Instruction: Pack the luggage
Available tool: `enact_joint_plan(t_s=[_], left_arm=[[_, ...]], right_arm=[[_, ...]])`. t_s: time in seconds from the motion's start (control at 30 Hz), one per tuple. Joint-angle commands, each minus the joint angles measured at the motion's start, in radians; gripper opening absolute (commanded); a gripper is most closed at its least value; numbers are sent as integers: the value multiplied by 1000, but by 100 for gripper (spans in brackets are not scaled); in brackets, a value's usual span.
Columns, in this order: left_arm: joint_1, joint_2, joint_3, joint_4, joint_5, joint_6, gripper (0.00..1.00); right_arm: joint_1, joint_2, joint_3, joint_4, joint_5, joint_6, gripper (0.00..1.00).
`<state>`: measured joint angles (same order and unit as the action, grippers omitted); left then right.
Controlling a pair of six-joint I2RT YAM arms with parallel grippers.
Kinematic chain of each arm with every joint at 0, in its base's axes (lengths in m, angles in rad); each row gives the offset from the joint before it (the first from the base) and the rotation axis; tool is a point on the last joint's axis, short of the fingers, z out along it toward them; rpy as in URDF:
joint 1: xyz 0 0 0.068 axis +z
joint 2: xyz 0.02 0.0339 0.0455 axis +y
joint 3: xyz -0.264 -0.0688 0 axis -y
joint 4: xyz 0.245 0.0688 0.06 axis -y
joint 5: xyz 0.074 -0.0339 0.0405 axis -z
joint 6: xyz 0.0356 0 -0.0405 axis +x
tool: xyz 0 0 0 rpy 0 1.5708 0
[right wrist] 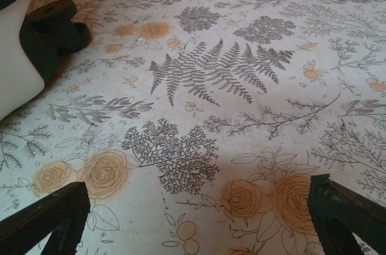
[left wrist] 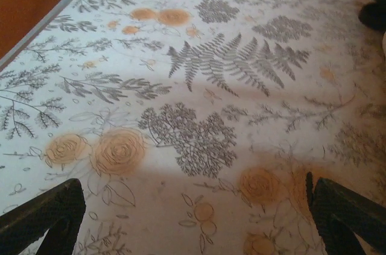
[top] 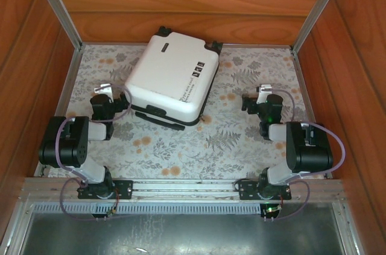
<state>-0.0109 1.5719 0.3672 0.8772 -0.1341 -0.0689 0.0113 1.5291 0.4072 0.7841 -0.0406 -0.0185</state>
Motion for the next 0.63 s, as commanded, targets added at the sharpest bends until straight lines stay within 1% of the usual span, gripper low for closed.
enact_joint_plan(t_s=[0.0,0.47,0.53,0.6], left_arm=[[2,20,24,44,-103,32,100],[-6,9,17,39,-116,35,100],[-6,9,17,38,-116,34,100],[-6,8,17,38,-116,35,100]], right_arm=[[-8,-2,58,-56,73,39,99],[2,7,73,-78,67,20,99],[6,14,84,-91,41,6,99],[6,7,82,-93,41,6,99]])
